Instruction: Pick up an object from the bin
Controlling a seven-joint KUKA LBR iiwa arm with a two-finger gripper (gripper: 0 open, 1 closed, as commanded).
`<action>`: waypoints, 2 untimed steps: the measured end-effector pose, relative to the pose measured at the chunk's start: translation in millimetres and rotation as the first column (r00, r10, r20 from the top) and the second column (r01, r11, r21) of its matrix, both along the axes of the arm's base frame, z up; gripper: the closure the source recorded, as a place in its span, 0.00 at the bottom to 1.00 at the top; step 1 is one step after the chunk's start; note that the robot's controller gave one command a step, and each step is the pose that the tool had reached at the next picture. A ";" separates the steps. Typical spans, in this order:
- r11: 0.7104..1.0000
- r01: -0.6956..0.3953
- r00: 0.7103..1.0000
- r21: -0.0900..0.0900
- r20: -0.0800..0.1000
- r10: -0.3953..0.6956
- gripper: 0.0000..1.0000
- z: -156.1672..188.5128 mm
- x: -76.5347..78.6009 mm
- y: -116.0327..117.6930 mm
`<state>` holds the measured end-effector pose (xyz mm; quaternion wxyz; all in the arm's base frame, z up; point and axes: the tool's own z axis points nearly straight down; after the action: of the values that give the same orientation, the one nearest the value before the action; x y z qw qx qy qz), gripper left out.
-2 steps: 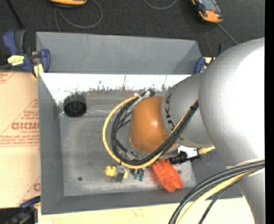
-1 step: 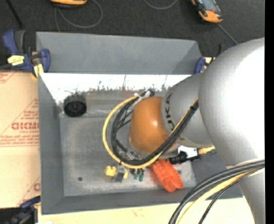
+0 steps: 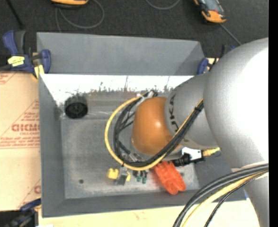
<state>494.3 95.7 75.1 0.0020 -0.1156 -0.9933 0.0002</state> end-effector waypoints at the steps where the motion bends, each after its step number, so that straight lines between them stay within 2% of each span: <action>1: 1.000 0.000 1.000 0.000 -0.002 0.000 1.00 19.6 -0.6 -0.4; 2: 1.000 -0.001 1.000 0.000 0.000 0.001 1.00 38.4 0.1 -0.5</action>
Offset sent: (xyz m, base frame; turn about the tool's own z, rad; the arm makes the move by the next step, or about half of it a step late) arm -0.0002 0.0000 0.0824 0.0000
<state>494.4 95.2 113.4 0.0019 -0.1152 -0.9933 0.0002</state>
